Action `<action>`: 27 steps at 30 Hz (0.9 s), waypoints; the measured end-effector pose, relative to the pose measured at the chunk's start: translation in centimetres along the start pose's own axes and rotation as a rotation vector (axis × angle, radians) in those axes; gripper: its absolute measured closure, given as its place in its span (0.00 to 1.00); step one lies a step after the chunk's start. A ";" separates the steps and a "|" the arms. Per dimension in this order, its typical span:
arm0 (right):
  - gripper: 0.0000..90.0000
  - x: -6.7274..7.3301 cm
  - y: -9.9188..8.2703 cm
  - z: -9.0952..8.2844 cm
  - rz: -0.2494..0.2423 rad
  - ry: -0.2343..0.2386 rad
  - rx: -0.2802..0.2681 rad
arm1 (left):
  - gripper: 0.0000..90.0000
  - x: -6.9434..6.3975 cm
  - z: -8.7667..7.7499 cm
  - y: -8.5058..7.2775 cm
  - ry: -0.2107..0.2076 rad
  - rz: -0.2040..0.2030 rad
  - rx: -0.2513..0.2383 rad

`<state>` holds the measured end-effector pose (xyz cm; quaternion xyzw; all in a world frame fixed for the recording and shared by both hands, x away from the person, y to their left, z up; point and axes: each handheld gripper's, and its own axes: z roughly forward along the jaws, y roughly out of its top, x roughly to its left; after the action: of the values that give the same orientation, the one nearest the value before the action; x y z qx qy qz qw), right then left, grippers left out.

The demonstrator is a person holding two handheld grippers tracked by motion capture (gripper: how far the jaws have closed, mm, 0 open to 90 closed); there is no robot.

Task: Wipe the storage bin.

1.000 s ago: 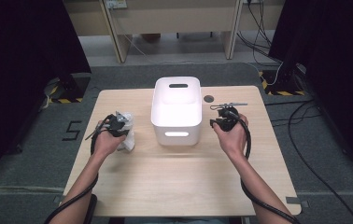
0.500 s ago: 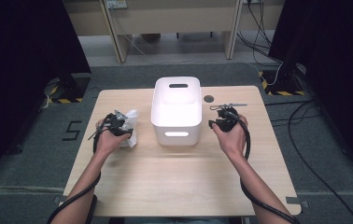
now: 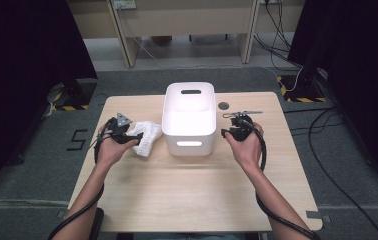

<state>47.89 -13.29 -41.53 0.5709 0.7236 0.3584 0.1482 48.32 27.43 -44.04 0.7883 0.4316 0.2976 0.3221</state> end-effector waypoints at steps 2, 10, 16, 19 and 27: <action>0.69 0.0 0.0 0.0 0.001 0.002 0.000 | 0.27 -0.2 -0.4 -0.1 -0.009 0.006 -0.004; 0.67 -0.7 -0.6 -1.5 -0.004 -0.002 -0.018 | 0.30 -0.6 -2.5 -1.2 -0.021 0.004 -0.052; 0.64 -1.8 -1.9 -3.4 0.018 0.017 -0.037 | 0.31 -0.4 -3.9 -3.0 0.008 0.022 -0.055; 0.63 -2.2 -2.6 -4.1 0.019 0.008 -0.040 | 0.31 -0.4 -4.3 -4.2 0.019 0.014 -0.054; 0.60 -3.7 -4.6 -6.4 0.057 0.006 -0.052 | 0.32 -0.5 -4.4 -7.9 0.014 -0.021 -0.017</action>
<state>41.67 -19.39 -40.96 0.5861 0.6980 0.3828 0.1506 40.94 31.39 -47.48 0.7789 0.4393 0.3035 0.3290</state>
